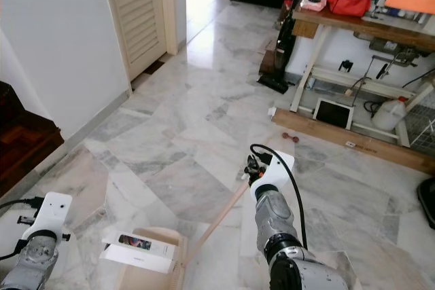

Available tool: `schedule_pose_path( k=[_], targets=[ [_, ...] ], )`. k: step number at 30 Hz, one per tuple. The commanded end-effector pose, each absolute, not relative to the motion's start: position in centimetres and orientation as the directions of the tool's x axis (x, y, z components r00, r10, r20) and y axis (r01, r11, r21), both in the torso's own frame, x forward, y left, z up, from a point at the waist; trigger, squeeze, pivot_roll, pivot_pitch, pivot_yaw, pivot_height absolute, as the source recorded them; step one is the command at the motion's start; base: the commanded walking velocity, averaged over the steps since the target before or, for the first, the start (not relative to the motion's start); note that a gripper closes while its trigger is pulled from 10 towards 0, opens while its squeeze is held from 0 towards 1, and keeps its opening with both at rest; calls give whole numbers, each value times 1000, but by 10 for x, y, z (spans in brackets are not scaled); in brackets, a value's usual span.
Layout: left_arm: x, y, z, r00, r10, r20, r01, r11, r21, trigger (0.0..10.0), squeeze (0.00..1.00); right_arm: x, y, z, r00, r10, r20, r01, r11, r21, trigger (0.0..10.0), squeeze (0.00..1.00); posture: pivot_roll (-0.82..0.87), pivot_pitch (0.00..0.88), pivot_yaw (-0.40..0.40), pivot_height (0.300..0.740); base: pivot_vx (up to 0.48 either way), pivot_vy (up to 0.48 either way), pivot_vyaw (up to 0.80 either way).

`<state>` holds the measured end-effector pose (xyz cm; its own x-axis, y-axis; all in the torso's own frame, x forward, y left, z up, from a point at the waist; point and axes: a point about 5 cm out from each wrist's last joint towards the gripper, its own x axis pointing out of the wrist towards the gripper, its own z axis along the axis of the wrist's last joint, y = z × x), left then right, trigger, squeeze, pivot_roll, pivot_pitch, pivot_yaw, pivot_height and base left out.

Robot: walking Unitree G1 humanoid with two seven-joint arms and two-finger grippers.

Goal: Sweep floor

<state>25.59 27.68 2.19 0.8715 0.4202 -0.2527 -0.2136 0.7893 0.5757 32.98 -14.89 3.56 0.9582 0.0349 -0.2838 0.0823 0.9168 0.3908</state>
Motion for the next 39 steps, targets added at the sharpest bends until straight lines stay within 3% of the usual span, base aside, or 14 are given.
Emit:
schedule_pose_path(
  k=[1, 7, 21, 29, 39],
  targets=[
    [262, 272, 34, 898, 410, -159, -253, 777, 577, 10000, 0, 335, -152, 43, 969, 20, -245, 81, 915, 395, 10000, 0, 153, 0, -85, 740, 0, 0, 0],
    [264, 259, 45, 921, 388, -34, -332, 828, 453, 10000, 0, 336, -153, 45, 972, 14, -234, 80, 918, 388, 10000, 0, 150, 0, -88, 740, 0, 0, 0],
    [255, 238, 30, 937, 345, -51, -317, 904, 286, 10000, 0, 335, -155, 48, 981, 27, -192, 37, 946, 324, 10000, 0, 137, 0, -92, 740, 0, 0, 0],
    [252, 237, 27, 936, 347, -50, -321, 906, 274, 10000, 0, 335, -158, 49, 982, 21, -189, 38, 952, 303, 10000, 0, 134, 0, -100, 740, 0, 0, 0],
    [258, 215, 29, 968, 251, -21, -243, 953, 182, 10000, 0, 334, -166, 53, 990, 21, -141, 5, 983, 181, 10000, 0, 129, 0, -132, 740, 0, 0, 0]
  ],
)
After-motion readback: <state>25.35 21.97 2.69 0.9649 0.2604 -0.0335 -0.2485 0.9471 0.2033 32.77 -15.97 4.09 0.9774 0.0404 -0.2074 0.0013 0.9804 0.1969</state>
